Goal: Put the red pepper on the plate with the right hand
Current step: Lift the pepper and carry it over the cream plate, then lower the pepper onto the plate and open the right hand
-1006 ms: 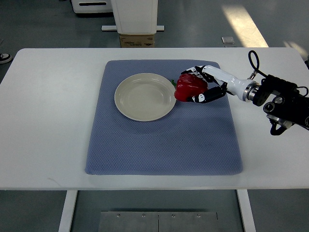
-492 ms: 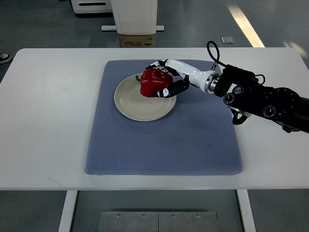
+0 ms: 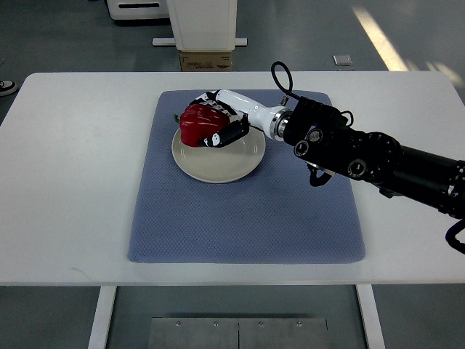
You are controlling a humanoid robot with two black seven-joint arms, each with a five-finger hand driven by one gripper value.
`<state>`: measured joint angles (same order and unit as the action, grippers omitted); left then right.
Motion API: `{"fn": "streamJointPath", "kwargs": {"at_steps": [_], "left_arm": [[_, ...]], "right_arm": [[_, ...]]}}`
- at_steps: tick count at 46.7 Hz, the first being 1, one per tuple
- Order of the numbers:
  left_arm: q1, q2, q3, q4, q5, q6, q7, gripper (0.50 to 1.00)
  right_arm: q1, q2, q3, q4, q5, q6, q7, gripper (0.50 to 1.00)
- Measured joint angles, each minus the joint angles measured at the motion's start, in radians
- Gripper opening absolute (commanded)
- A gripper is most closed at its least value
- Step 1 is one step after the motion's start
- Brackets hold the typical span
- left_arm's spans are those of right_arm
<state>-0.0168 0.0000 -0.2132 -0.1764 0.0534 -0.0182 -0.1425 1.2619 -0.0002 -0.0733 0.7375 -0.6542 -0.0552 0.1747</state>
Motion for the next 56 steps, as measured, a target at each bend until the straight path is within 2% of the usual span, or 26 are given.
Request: {"fn": "streamJointPath", "kwargs": {"at_steps": [45, 46, 51, 56], "left_arm": [[0.0, 0.0, 0.0, 0.0, 0.0, 0.0, 0.0, 1.0], [0.0, 0.0, 0.0, 0.0, 0.0, 0.0, 0.0, 1.0], [0.0, 0.0, 0.0, 0.0, 0.0, 0.0, 0.0, 1.0], [0.0, 0.0, 0.0, 0.0, 0.0, 0.0, 0.0, 1.0]], "right_arm": [[-0.084, 0.0, -0.001, -0.024, 0.004, 0.0, 0.01, 0.5], [-0.087, 0.0, -0.001, -0.024, 0.003, 0.0, 0.01, 0.508], [-0.091, 0.0, -0.001, -0.024, 0.004, 0.0, 0.01, 0.685], [-0.097, 0.0, -0.001, -0.023, 0.005, 0.0, 0.01, 0.803]]}}
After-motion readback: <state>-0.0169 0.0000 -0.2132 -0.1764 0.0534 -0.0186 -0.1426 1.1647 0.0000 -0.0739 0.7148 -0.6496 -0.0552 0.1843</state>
